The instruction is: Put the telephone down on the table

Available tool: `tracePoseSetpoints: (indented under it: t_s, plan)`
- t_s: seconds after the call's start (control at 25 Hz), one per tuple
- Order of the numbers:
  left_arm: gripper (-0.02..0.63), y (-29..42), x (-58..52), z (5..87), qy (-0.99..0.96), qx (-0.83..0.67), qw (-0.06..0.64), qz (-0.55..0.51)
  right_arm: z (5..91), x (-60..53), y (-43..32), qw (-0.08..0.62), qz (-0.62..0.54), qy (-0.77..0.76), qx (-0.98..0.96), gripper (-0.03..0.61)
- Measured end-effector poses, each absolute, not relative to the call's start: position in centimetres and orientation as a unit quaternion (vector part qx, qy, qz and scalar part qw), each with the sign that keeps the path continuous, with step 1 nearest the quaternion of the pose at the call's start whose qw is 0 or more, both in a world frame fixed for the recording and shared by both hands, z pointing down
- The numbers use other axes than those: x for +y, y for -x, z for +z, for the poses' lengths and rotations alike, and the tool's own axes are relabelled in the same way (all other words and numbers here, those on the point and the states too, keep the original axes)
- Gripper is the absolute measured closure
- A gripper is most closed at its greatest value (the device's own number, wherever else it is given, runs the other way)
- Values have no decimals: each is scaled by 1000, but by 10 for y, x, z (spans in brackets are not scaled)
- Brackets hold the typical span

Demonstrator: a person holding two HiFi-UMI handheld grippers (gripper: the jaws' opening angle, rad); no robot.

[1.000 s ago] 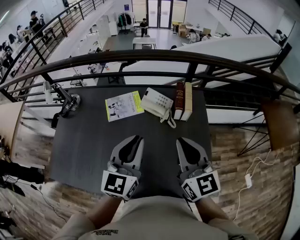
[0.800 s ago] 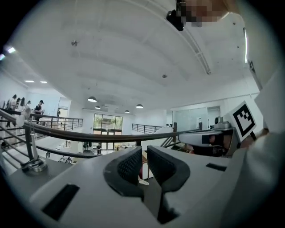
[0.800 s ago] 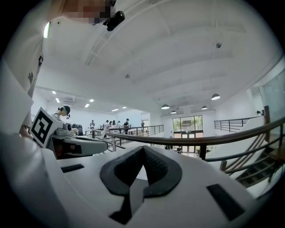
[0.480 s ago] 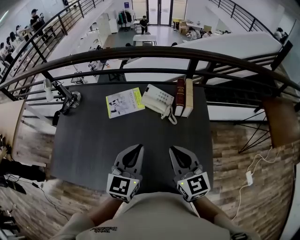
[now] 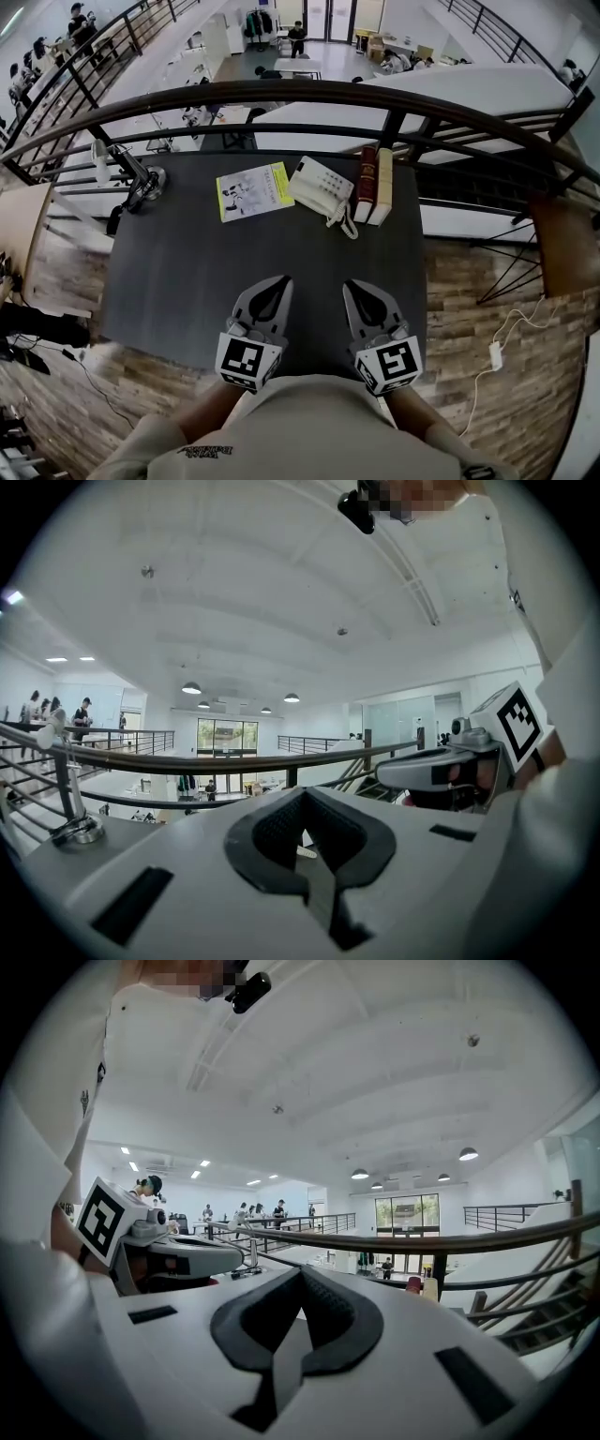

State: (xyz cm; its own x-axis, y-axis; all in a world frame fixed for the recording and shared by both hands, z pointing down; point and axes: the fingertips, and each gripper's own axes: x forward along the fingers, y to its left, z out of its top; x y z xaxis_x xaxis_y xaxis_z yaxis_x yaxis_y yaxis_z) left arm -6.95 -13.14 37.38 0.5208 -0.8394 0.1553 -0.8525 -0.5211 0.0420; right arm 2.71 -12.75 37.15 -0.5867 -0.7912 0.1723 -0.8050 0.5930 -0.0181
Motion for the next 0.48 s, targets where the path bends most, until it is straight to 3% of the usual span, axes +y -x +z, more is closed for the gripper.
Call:
tracePoseSetpoints:
  t_s: [0.48]
  plan:
    - [609,64,-133,368,-874,-481,53,46,362,-131,-28,59,42,-449,-891,577]
